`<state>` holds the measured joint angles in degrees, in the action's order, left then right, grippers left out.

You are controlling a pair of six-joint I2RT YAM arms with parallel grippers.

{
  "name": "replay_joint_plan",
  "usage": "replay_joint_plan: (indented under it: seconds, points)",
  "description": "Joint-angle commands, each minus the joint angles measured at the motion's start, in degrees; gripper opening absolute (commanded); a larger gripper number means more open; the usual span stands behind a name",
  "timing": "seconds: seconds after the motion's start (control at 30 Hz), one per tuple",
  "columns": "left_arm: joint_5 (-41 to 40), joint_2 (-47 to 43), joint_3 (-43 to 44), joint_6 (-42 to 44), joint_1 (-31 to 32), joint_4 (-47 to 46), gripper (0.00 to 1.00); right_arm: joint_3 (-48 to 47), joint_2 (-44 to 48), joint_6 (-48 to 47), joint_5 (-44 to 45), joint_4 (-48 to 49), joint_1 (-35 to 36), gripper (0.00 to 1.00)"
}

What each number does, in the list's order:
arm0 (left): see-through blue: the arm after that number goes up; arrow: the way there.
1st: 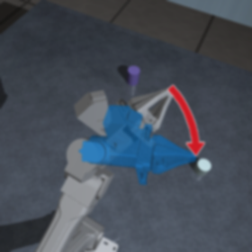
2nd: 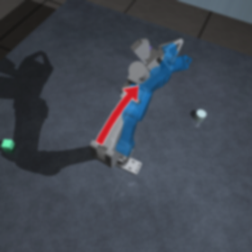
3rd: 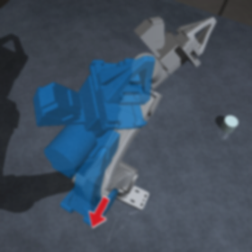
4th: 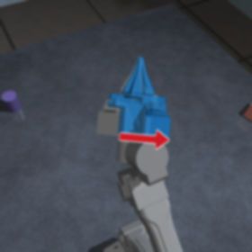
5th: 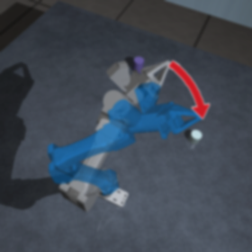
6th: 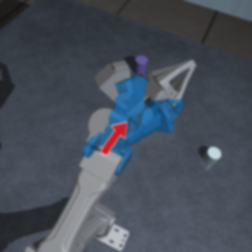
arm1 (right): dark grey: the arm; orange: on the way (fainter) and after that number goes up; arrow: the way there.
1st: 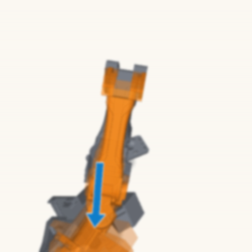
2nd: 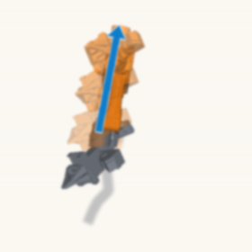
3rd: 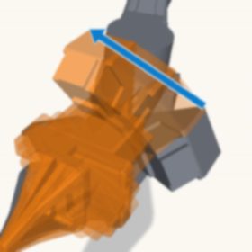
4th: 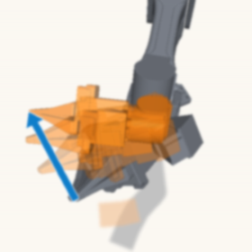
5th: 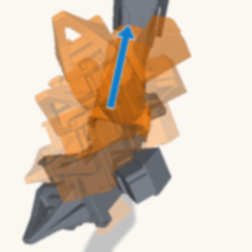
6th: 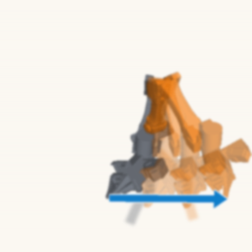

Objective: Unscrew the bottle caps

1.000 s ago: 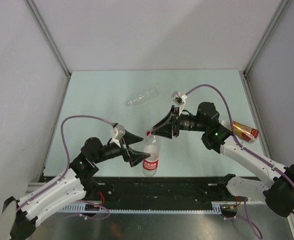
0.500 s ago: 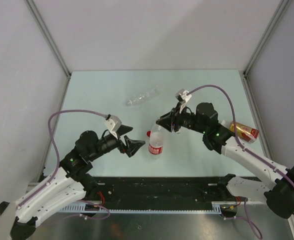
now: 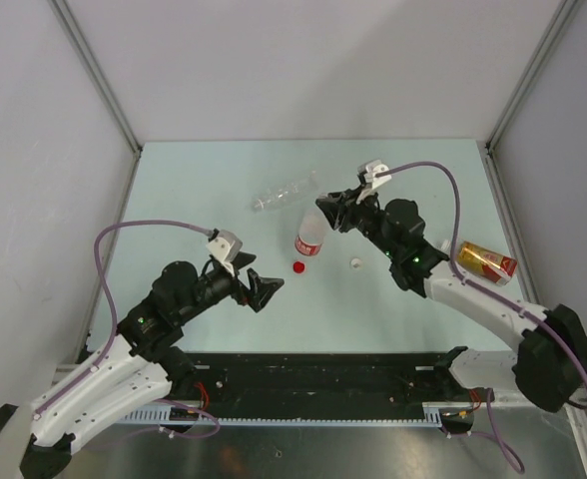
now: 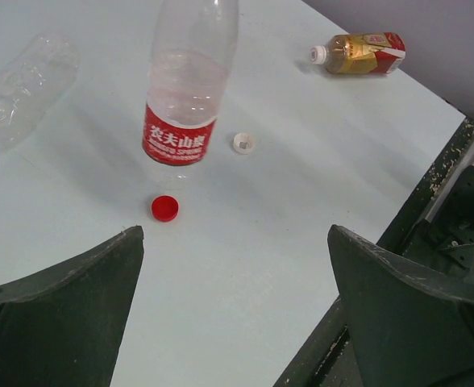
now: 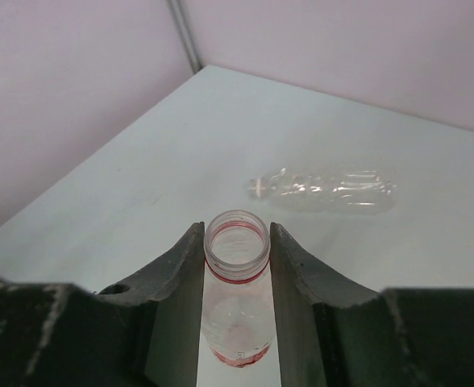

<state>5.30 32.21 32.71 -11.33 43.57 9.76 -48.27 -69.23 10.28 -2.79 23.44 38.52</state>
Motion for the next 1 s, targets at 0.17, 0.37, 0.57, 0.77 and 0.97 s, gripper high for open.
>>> replay_joint_plan:
  seconds: [0.17, 0.37, 0.57, 0.77, 0.97]
  points:
    - [-1.5, -1.1, 0.4, 0.4, -0.2, -0.4, 1.0, -2.2, -9.8, -9.9, 6.2, 16.8, 0.6, 0.0]
    - [-0.9, 0.9, 0.4, 0.3, -0.2, -0.4, 0.99, -2.2, -13.2, -13.1, 9.8, 17.0, 1.0, 0.0]
    - [-0.6, 3.0, 0.7, 0.5, -0.2, -0.5, 1.0, -1.4, -15.6, -21.4, 18.7, 16.4, 5.2, 0.0]
    - [-0.2, 2.9, 0.6, 0.5, 0.0, -0.5, 0.99, -0.5, -16.0, -21.8, 22.8, 16.0, 7.3, 0.26]
    - [-0.4, 2.6, 0.4, 0.6, 0.1, -0.5, 0.99, -0.3, -14.2, -18.3, 21.4, 14.4, 7.1, 0.62]
